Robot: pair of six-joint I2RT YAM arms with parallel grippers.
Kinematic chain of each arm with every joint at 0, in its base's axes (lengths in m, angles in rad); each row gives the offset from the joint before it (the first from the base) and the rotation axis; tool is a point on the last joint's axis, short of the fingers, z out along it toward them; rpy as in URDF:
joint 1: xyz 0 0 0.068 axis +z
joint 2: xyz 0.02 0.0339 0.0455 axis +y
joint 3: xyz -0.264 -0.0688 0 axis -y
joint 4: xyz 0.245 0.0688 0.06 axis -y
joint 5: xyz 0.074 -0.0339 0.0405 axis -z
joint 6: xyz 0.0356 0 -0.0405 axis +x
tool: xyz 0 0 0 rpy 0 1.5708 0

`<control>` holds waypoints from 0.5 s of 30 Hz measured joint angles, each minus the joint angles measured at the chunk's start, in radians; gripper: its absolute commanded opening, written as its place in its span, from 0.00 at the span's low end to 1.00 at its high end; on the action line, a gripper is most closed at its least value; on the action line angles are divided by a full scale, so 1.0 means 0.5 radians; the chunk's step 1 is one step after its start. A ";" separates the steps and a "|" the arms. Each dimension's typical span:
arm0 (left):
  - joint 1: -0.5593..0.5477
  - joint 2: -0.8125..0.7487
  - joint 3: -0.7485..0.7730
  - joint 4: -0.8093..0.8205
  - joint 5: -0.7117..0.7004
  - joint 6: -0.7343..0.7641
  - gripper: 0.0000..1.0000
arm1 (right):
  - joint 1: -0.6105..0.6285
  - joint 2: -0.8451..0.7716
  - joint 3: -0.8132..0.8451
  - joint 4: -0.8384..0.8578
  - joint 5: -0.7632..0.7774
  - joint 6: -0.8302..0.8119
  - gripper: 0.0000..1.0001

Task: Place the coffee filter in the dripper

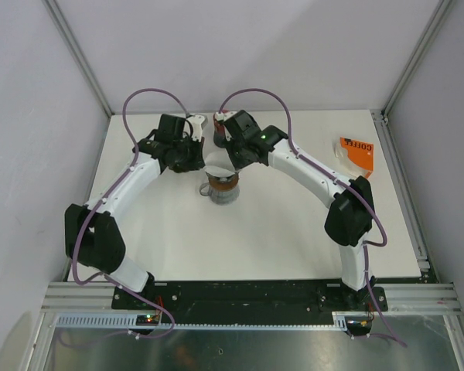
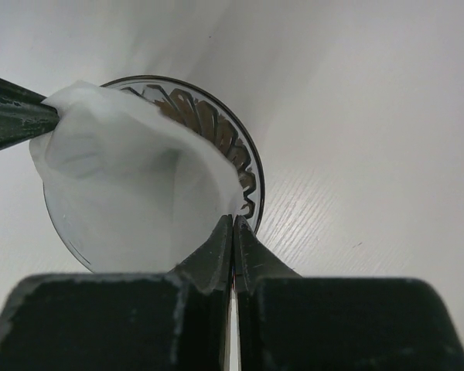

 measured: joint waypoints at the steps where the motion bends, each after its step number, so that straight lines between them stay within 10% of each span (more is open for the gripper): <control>1: 0.000 0.002 -0.003 0.003 0.000 0.000 0.00 | 0.000 0.000 0.000 0.003 0.006 -0.002 0.07; 6: 0.000 0.010 -0.005 0.005 0.005 0.001 0.05 | 0.001 0.000 0.000 0.020 0.020 -0.016 0.26; 15: 0.004 0.004 -0.005 0.003 0.059 0.017 0.31 | 0.014 -0.001 0.000 0.031 0.026 -0.038 0.31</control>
